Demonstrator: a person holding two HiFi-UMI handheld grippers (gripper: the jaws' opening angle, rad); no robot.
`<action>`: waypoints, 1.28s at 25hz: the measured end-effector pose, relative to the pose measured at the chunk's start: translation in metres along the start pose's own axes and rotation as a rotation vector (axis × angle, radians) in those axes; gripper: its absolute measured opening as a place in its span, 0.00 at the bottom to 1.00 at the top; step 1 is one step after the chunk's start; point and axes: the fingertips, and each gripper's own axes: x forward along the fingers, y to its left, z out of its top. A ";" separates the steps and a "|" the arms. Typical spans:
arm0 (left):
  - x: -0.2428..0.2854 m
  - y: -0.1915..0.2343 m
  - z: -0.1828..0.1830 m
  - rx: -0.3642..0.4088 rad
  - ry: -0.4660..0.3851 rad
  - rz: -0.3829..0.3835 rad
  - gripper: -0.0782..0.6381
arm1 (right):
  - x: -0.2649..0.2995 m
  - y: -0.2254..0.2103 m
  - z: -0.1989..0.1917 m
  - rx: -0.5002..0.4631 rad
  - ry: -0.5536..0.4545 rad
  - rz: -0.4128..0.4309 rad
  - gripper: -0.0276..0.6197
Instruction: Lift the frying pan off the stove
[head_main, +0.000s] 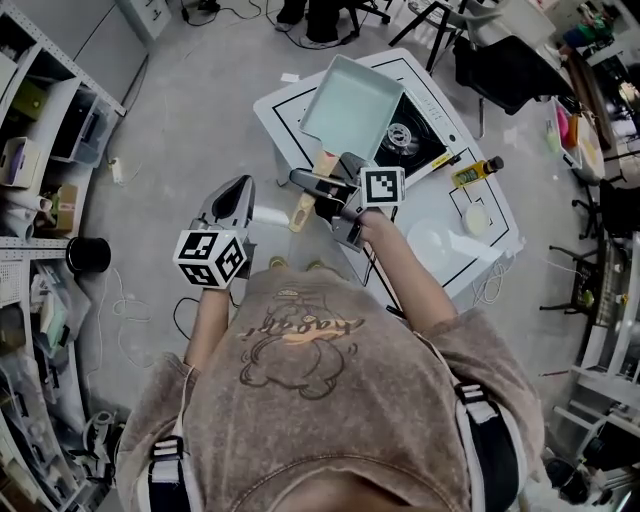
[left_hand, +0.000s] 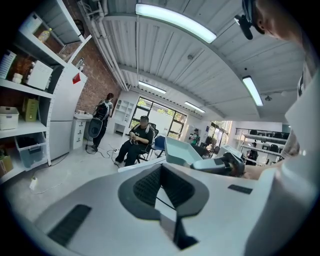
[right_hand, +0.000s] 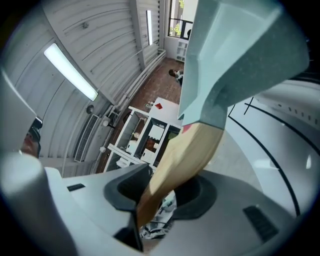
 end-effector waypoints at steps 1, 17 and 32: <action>0.000 0.000 0.001 -0.002 -0.003 0.001 0.12 | -0.001 0.004 -0.007 0.001 0.029 0.014 0.27; -0.005 0.007 0.003 -0.023 -0.027 0.031 0.12 | -0.023 0.020 -0.086 -0.019 0.316 0.122 0.27; -0.005 0.010 -0.001 -0.030 -0.019 0.041 0.12 | -0.030 -0.002 -0.101 0.037 0.360 0.102 0.28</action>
